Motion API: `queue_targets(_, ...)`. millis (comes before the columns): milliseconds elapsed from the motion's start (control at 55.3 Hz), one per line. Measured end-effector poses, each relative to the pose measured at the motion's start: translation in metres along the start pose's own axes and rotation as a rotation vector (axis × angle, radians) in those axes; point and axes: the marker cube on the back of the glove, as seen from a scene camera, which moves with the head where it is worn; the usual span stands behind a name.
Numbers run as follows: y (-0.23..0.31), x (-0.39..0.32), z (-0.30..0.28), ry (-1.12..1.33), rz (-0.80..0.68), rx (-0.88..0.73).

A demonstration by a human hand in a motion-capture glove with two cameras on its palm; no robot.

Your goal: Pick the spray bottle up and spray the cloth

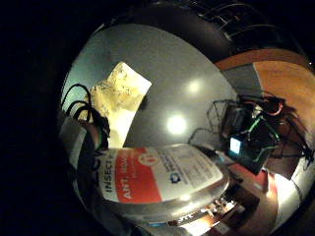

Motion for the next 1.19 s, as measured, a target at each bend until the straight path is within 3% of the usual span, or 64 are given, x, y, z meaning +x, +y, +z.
queue_targets(127,0.009,0.002,0.005,0.175,0.117,-0.021)
queue_targets(217,0.011,-0.020,0.015,0.033,0.080,-0.016)
queue_targets(669,0.015,-0.052,0.057,-0.154,0.171,0.008)
queue_targets(814,0.013,-0.068,0.028,-0.257,0.143,0.100)
queue_targets(1193,0.000,-0.125,-0.107,-0.809,-0.043,0.499)
